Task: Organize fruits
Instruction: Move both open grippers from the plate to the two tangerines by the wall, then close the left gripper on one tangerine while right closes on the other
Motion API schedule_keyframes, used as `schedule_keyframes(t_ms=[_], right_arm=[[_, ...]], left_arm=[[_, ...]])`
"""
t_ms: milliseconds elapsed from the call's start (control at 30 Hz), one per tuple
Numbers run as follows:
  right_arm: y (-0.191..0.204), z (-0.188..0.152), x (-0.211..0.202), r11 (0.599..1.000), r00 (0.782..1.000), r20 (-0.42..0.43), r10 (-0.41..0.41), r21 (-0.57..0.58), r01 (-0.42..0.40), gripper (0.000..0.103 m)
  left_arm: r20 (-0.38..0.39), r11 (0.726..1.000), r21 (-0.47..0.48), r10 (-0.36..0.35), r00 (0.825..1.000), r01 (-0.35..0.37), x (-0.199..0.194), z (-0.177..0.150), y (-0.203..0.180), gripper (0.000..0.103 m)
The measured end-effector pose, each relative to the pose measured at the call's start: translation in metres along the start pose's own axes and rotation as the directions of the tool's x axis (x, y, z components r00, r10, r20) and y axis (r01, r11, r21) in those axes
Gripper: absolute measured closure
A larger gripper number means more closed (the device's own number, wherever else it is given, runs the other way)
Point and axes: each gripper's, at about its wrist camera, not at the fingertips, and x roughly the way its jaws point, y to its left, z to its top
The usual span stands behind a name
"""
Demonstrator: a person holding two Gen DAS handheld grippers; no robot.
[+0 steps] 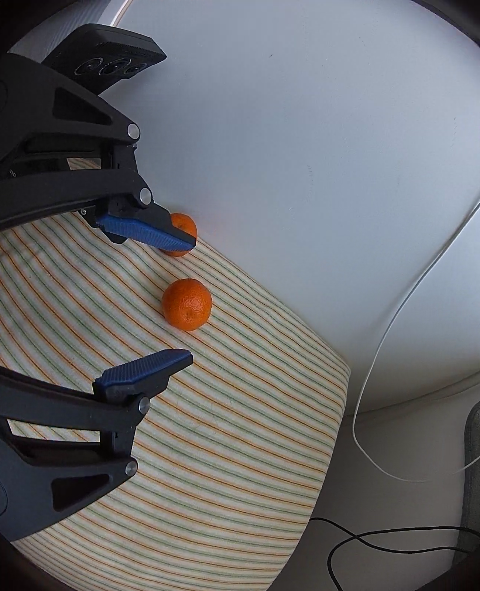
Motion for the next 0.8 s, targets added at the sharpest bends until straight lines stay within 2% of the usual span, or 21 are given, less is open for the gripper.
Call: schedule_keyframes(t_ms=[433,667,800], right_arm=[[0.0,0.007,0.034,1.0,1.0,-0.027,-0.004,0.014,0.005,0.051],[0.004,0.007,0.048,1.0,0.999,-0.041,-0.026,-0.008,0.026,0.051],[0.005,0.006,0.055,0.999,0.998,-0.049,-0.036,-0.016,0.036,0.052]], left_arm=[[-0.002,0.999,0.009,0.053,0.999,-0.053,0.011,0.004,0.002,0.068],[0.002,1.0,-0.014,0.012,1.0,-0.012,0.005,-0.002,0.006,0.068],[0.006,1.0,-0.02,0.022,1.0,-0.022,0.007,0.001,0.007,0.068]])
